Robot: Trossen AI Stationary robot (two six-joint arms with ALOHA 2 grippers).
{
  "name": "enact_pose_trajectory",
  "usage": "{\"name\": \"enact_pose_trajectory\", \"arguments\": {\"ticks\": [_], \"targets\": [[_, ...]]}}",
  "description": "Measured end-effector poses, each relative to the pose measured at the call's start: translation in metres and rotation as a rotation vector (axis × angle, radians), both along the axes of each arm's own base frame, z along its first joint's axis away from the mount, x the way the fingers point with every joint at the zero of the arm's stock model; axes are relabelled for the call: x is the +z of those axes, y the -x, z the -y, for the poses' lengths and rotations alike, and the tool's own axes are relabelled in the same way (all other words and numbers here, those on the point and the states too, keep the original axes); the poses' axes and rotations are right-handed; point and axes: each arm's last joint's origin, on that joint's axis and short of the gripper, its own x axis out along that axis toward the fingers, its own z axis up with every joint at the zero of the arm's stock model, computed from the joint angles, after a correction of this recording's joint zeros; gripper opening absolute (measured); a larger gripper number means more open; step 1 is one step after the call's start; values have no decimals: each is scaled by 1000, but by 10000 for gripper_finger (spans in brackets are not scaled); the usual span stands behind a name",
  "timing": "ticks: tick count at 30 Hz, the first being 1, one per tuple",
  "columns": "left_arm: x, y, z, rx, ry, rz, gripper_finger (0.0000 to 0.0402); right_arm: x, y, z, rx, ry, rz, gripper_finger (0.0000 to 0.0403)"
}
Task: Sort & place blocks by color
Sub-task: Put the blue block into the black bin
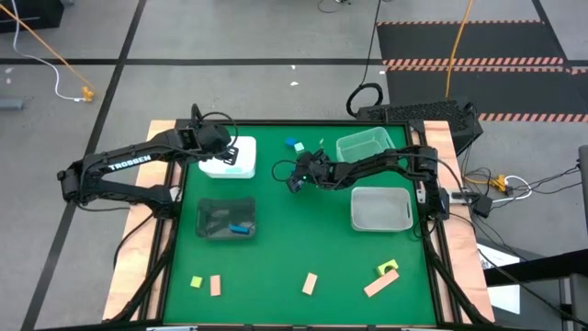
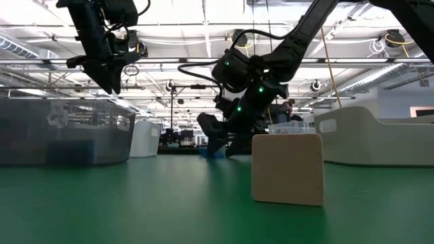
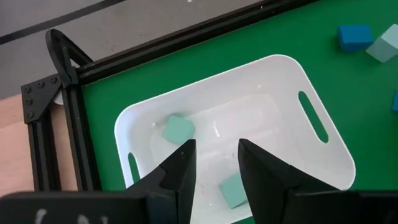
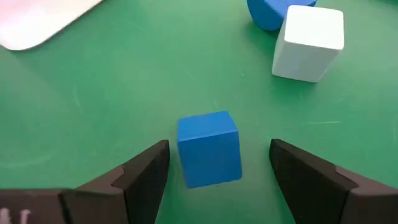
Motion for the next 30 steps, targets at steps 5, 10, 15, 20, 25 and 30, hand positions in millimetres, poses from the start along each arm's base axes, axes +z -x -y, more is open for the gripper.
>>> {"name": "enact_pose_trajectory", "arguments": {"ticks": [5,10,15,20,25,30], "targets": [[0,0,0,-2,-1,-2,122,0,0,0,49,39,-42,239],[0,0,0,-2,-1,-2,122,0,0,-1,112,67,-76,154],[0,0,0,-2,15,11,122,0,-1,-1,157,37,-68,104],[0,-1,1,24,40,45,122,12,1,-3,238,56,-83,104],[0,-5,4,43,74,115,122,52,3,-4,296,139,-5,104],[7,-22,10,-101,159,308,122,89,10,-7,367,249,27,104]]}}
